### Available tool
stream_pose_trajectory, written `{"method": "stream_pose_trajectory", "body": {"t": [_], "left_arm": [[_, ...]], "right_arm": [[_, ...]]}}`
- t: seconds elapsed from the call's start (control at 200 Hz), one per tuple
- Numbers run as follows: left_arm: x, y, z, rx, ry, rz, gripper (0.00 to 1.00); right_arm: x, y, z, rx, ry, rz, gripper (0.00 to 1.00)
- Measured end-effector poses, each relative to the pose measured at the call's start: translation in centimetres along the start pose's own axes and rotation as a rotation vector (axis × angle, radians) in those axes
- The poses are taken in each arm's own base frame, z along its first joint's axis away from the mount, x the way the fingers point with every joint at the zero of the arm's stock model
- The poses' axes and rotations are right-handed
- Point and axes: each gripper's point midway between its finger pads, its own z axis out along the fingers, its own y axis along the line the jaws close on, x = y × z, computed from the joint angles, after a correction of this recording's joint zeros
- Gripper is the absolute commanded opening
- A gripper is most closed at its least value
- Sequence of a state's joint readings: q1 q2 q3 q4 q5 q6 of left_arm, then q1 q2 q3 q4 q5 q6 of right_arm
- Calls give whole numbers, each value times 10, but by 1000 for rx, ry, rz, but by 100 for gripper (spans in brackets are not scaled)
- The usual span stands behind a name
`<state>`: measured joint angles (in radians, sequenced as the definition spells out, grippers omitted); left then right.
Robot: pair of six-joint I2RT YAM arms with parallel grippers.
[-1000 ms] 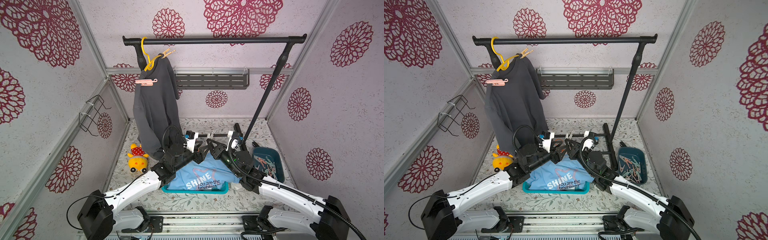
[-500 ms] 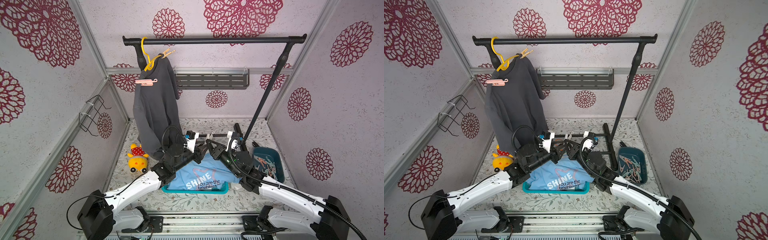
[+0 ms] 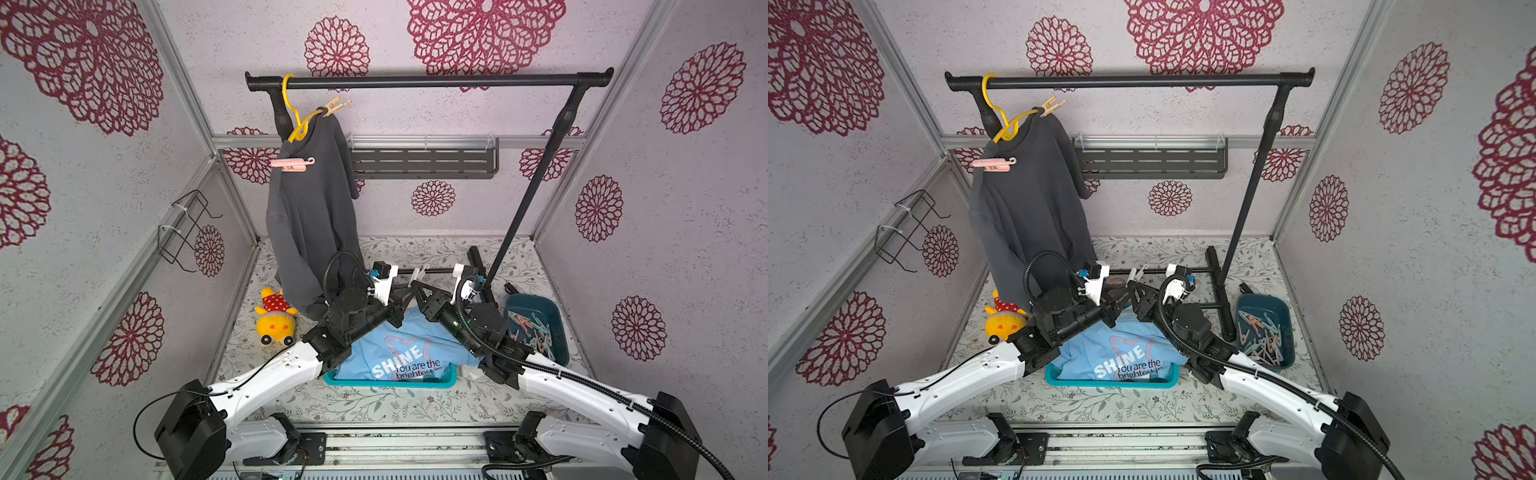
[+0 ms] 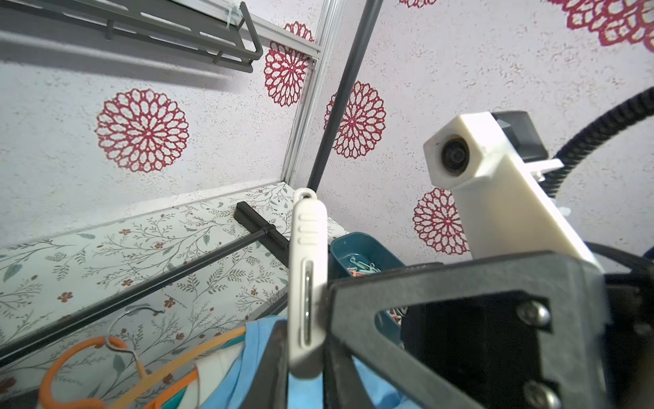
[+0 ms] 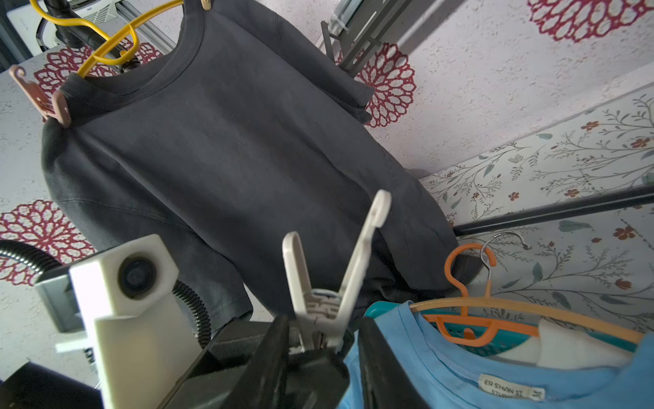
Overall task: Use clothespins to secure the t-shirt on both sides of the hanger
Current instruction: Pick up the clothespin from the storage box, then open the clothespin.
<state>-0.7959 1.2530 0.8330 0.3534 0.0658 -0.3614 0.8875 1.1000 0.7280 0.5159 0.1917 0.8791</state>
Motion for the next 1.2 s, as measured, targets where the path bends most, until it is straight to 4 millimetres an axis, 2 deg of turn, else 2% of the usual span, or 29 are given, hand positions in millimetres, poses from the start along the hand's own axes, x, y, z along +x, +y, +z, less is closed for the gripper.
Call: {"method": "stream_pose_trajectory", "body": {"t": [0.265, 0.365, 0.47, 0.63, 0.731, 0.836, 0.946, 1.046, 1.201], "left_arm": [[9, 9, -8, -47, 20, 49, 0], [7, 12, -14, -67, 18, 84, 0], [6, 13, -18, -76, 24, 135, 0], [10, 16, -23, -90, 54, 228, 0], [10, 16, -27, -93, 65, 287, 0], [5, 14, -32, -88, 57, 333, 0], [-2, 11, -38, -83, 35, 369, 0], [-2, 8, -41, -69, 22, 396, 0], [6, 6, -41, -41, 31, 435, 0]], "right_arm": [[0, -25, -8, 151, 10, -86, 72], [-12, -31, -16, 215, -10, -134, 89], [-32, -32, -27, 265, -31, -187, 99], [-63, -39, -45, 294, -49, -242, 99], [-72, -39, -55, 276, -50, -278, 98], [-68, -36, -69, 226, -50, -303, 90], [-60, -37, -82, 184, -52, -308, 88], [-54, -33, -85, 139, -39, -302, 89], [-42, -23, -79, 65, 16, -267, 95]]}}
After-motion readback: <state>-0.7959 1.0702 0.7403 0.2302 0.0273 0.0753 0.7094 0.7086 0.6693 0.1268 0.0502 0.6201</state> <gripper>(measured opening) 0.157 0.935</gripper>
